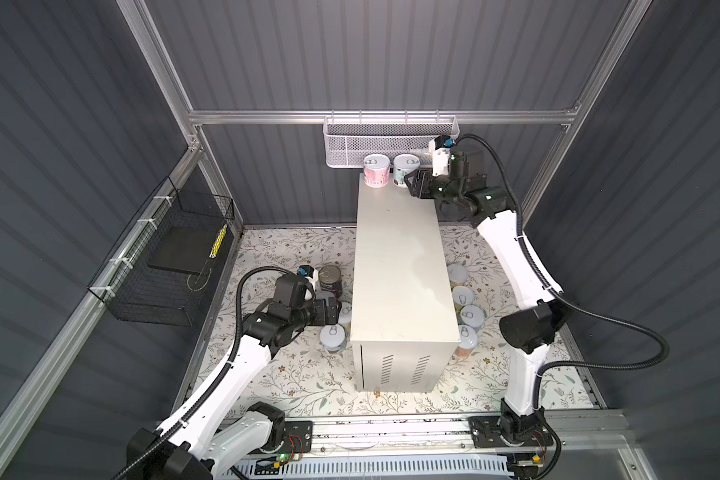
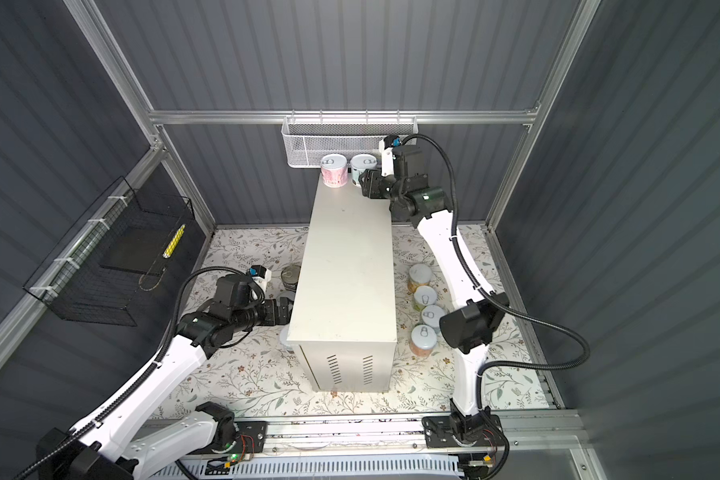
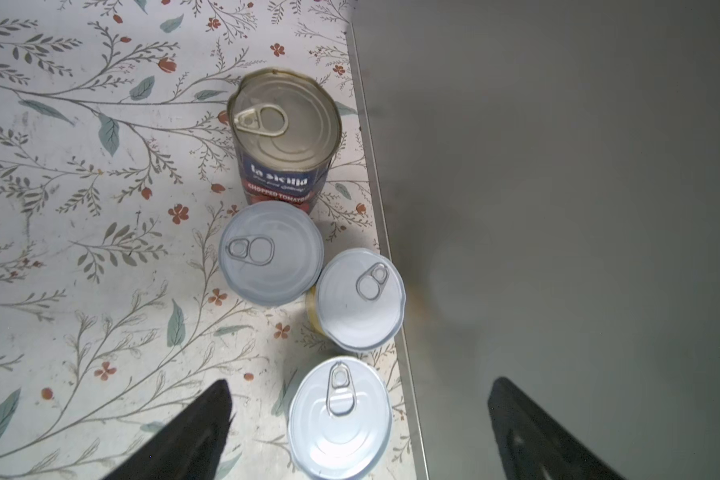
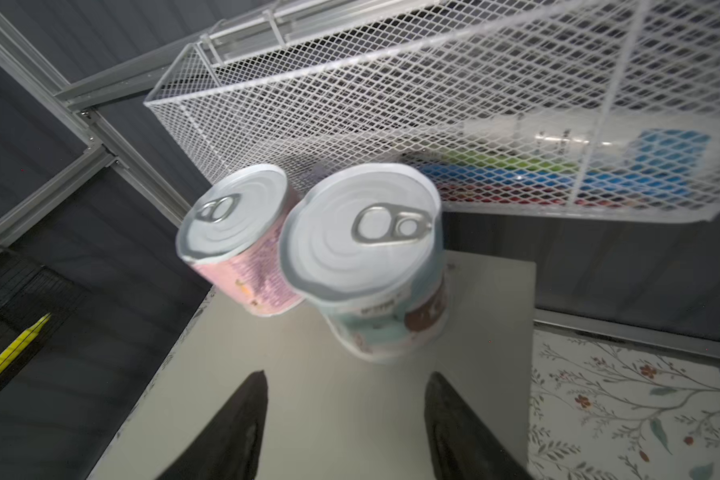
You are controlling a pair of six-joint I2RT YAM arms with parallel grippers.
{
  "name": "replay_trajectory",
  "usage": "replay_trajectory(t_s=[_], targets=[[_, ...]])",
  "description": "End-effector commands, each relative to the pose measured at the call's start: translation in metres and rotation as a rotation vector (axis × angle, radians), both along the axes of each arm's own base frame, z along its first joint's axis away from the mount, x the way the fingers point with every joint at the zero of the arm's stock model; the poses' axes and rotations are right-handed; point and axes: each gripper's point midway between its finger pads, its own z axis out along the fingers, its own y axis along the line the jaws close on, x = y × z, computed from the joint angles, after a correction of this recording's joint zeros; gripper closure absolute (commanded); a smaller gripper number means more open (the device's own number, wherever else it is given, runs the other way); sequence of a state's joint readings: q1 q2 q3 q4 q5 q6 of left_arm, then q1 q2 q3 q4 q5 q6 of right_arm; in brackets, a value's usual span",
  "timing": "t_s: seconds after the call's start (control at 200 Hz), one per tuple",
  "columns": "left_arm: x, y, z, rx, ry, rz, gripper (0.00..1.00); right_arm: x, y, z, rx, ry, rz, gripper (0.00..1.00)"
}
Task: Place and organize the canned foods onto the counter
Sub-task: 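Withdraw the open right gripper down beside the cabinet toward its cans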
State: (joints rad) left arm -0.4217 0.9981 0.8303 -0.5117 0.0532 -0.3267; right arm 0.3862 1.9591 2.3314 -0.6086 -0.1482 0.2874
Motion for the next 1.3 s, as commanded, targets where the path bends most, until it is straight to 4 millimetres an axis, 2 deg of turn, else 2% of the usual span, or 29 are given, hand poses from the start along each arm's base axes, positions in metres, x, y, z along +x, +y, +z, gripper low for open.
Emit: replay_trajectory(t_s=[0.0, 0.165, 0.275, 0.4, 0.455, 0.61, 0.735, 0.885, 0.975, 1.111, 1.141, 1.296], targets=[[-0.018, 0.008, -0.009, 0.009, 0.054, 0.010, 0.03, -0.046, -0.010, 0.033, 0.003, -0.041, 0.028, 0.38], [-0.020, 0.012, -0.005, 0.022, 0.068, 0.030, 0.04, -0.120, -0.031, 0.027, -0.040, -0.009, 0.042, 0.38], [-0.021, 0.010, -0.002, 0.017, 0.070, 0.017, 0.05, -0.180, -0.059, 0.032, -0.038, -0.005, 0.020, 0.38], [-0.020, 0.008, 0.002, 0.018, 0.063, 0.012, 0.05, -0.238, -0.083, 0.021, -0.029, 0.045, 0.018, 0.39], [-0.018, 0.006, 0.002, 0.014, 0.060, 0.010, 0.05, -0.271, -0.095, 0.021, -0.017, 0.052, 0.028, 0.40], [-0.012, -0.006, 0.002, 0.017, 0.062, -0.005, 0.05, -0.333, -0.097, -0.013, -0.011, 0.179, 0.119, 0.41], [-0.005, -0.016, 0.005, 0.022, 0.058, -0.015, 0.06, -0.365, -0.099, -0.042, 0.011, 0.275, 0.166, 0.41], [0.002, -0.027, 0.008, 0.034, 0.052, -0.036, 0.06, -0.389, -0.096, -0.079, 0.017, 0.395, 0.232, 0.40], [0.005, -0.033, 0.006, 0.041, 0.054, -0.044, 0.06, -0.402, -0.087, -0.097, 0.024, 0.465, 0.304, 0.39], [0.005, -0.038, 0.004, 0.042, 0.057, -0.048, 0.06, -0.413, -0.087, -0.110, 0.041, 0.504, 0.333, 0.38], [0.005, -0.039, 0.003, 0.043, 0.058, -0.048, 0.06, -0.422, -0.083, -0.109, 0.056, 0.523, 0.379, 0.38], [0.006, -0.040, 0.000, 0.049, 0.067, -0.050, 0.06, -0.441, -0.081, -0.119, 0.073, 0.582, 0.447, 0.37]])
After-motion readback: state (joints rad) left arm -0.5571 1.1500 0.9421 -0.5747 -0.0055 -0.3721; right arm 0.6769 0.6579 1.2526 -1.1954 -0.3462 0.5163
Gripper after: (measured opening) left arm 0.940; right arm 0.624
